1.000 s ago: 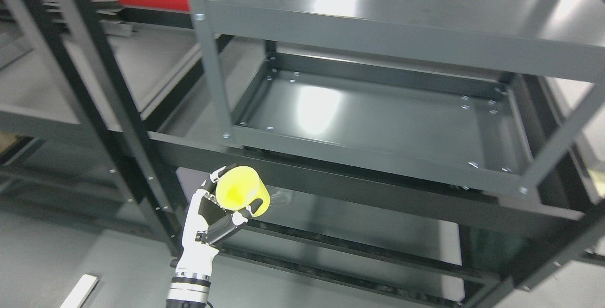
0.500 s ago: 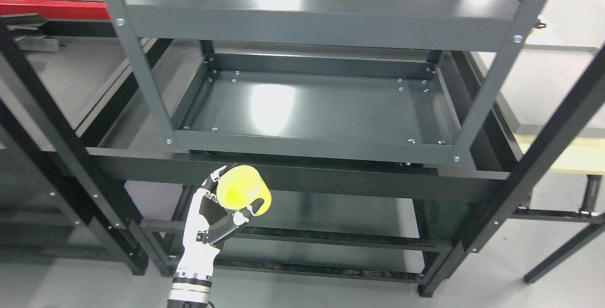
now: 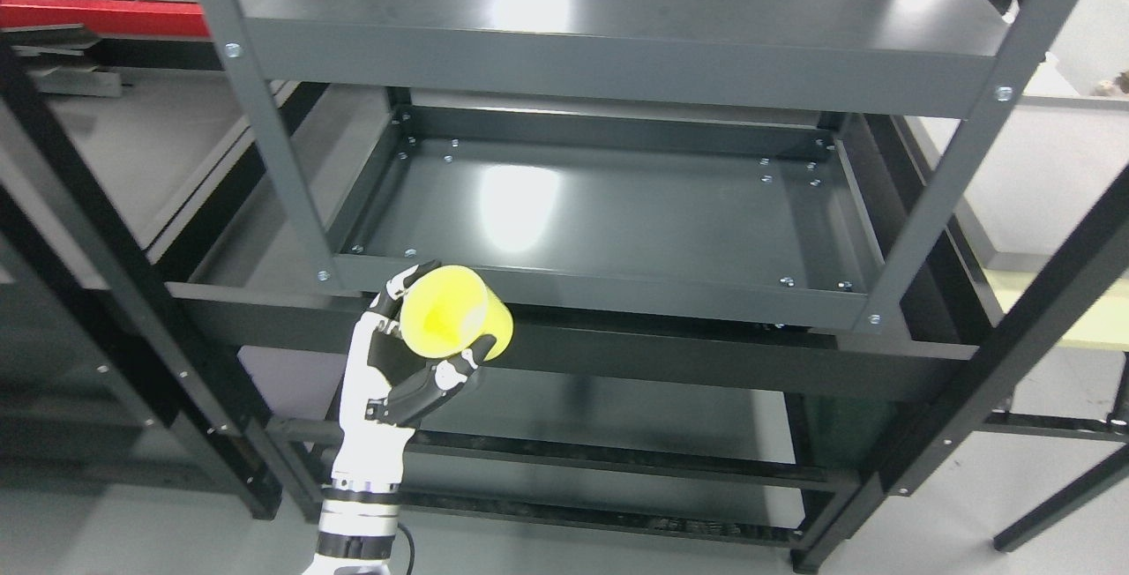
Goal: Place yellow IKEA cup on middle right shelf
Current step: 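Raise the left hand with the cup up onto the upper shelf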
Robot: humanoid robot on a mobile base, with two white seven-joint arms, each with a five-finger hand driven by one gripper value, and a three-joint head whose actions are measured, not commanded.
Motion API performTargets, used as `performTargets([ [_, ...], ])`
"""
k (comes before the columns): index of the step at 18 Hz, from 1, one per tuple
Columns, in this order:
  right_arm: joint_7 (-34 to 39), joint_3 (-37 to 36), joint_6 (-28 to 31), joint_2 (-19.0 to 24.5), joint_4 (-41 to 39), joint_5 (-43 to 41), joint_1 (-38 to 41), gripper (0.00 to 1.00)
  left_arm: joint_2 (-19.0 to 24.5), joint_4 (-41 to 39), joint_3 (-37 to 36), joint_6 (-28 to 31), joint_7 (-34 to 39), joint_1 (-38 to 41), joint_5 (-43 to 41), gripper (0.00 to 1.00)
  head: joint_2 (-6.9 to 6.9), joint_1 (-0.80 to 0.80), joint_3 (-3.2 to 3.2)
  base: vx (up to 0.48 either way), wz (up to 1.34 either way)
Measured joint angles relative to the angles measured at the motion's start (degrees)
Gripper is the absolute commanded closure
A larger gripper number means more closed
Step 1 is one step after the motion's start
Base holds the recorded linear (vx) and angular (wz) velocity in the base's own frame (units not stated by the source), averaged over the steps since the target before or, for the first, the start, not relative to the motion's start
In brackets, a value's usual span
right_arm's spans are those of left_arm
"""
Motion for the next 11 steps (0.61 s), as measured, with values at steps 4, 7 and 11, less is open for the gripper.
performTargets([
  [4, 0.0, 0.0, 0.0, 0.0, 0.0, 0.0, 0.0, 0.01, 0.0, -0.29, -3.85, -2.2, -0.05, -1.48, -0.35, 0.99, 0.0, 0.0, 0.0, 0.054, -0.22],
  [7, 0.0, 0.0, 0.0, 0.0, 0.01, 0.0, 0.01, 0.01, 0.0, -0.42, -6.38, -3.14, -0.05, -2.88, -1.35, 0.99, 0.0, 0.0, 0.0, 0.055, -0.19],
  [11, 0.0, 0.0, 0.0, 0.0, 0.0, 0.0, 0.01, 0.01, 0.0, -0.54, -8.7, -3.83, -0.05, -5.83, -2.33, 0.99, 0.0, 0.0, 0.0, 0.019, -0.07],
])
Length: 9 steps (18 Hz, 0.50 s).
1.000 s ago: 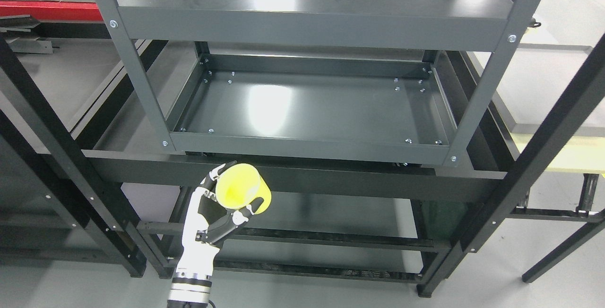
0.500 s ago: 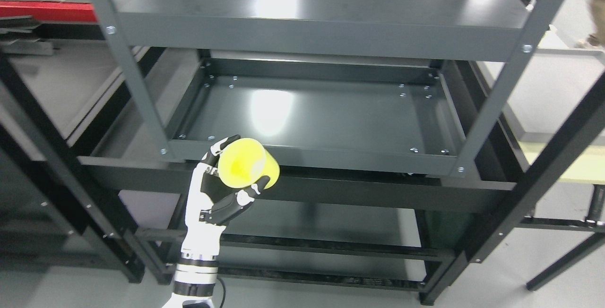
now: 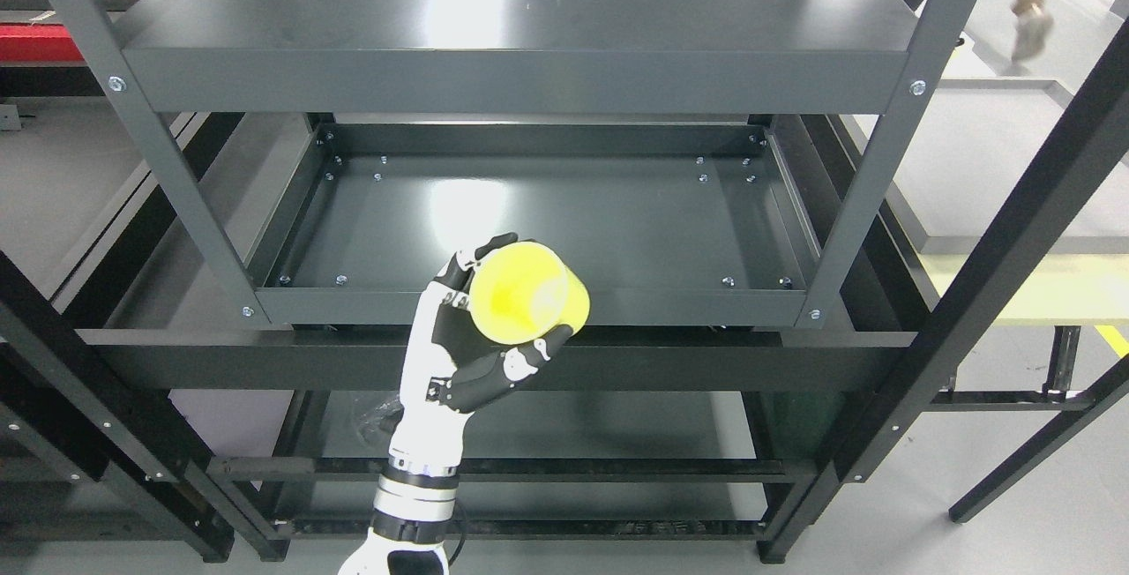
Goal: Place yellow IKEA cup on middle right shelf
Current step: 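Raise the left hand with the cup up onto the upper shelf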
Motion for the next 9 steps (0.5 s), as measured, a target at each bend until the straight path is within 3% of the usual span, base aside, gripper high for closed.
performTargets([
  [9, 0.0, 0.0, 0.0, 0.0, 0.0, 0.0, 0.01, 0.01, 0.0, -0.15, -3.42, -0.25, -0.51, -10.8, -2.69, 0.99, -0.01, 0.0, 0.0, 0.011, 0.01],
])
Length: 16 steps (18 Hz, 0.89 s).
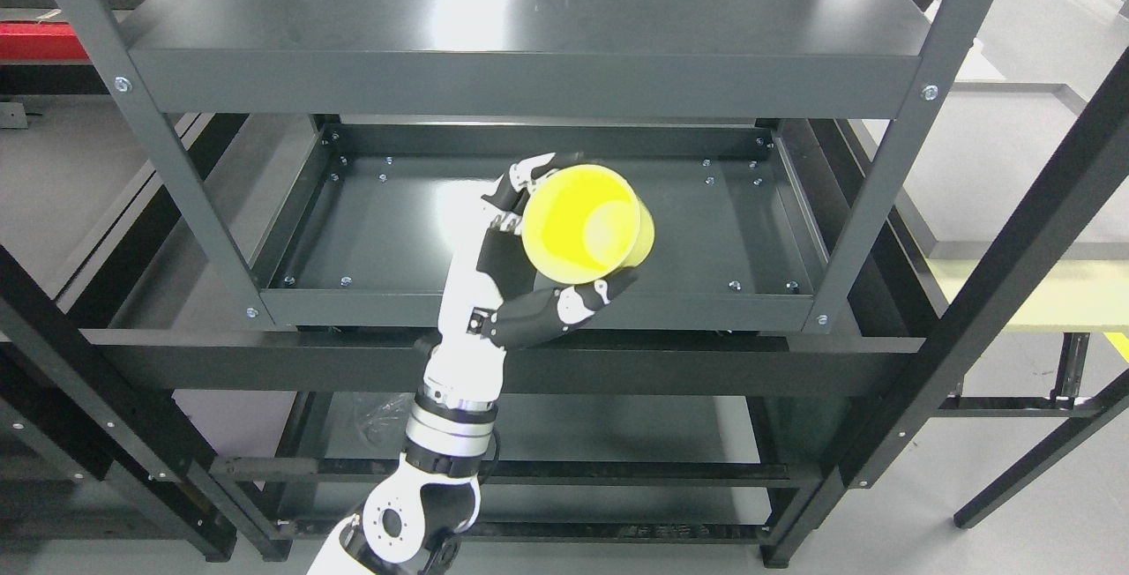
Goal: Place yellow IKEA cup on middle right shelf
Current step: 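Raise the left hand with the cup up onto the upper shelf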
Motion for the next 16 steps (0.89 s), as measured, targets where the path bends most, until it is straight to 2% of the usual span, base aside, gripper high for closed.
performTargets([
  [10, 0.0, 0.0, 0.0, 0.0, 0.0, 0.0, 0.0, 0.01, 0.0, -0.08, -1.21, 1.24, -0.22, -11.65, -1.82, 0.99, 0.0, 0.0, 0.0, 0.028, -0.01],
  [16, 0.0, 0.0, 0.0, 0.0, 0.0, 0.0, 0.0, 0.01, 0.0, -0.08, 0.51, 8.41, 0.29, -19.65, -2.25, 0.99, 0.0, 0.0, 0.0, 0.003, -0.01],
])
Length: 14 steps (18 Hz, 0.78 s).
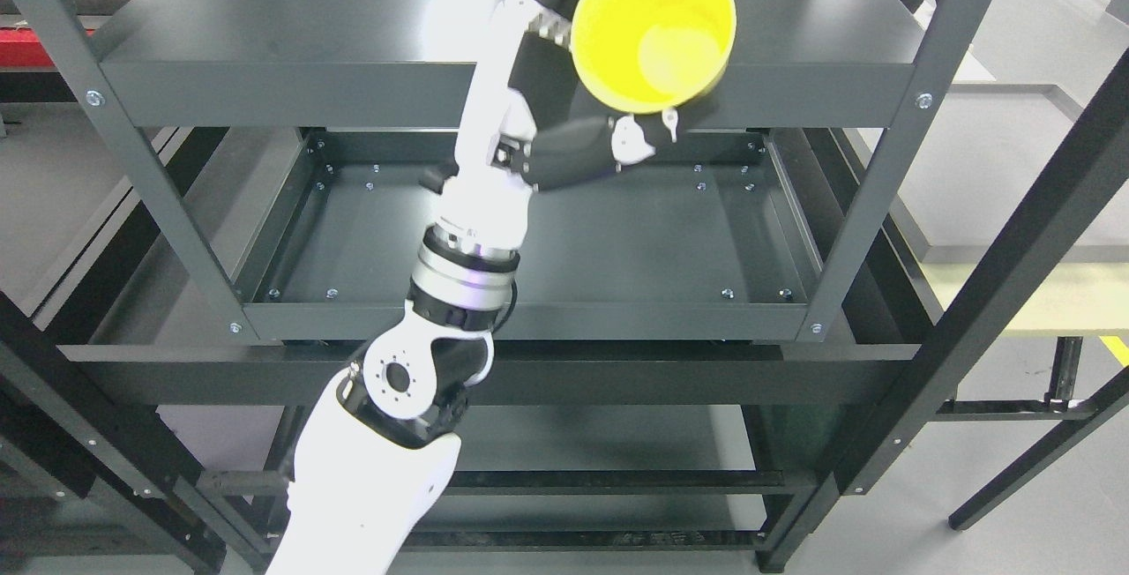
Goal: Place yellow IKEA cup on middle right shelf
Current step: 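Raise the left hand with the cup up onto the upper shelf, then lower the cup onto the shelf surface and open the left hand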
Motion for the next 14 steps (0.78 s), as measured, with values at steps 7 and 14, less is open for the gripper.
performTargets([
  [7, 0.0, 0.0, 0.0, 0.0, 0.0, 0.0, 0.0, 0.01, 0.0, 0.43, 4.1, 9.84, 0.17, -5.73, -0.22, 0.99, 0.0, 0.0, 0.0, 0.0, 0.0],
  [14, 0.0, 0.0, 0.0, 0.0, 0.0, 0.0, 0.0, 0.01, 0.0, 1.78, 9.38, 23.56, 2.55, -9.63, -0.34, 0.99, 0.0, 0.0, 0.0, 0.002, 0.0],
])
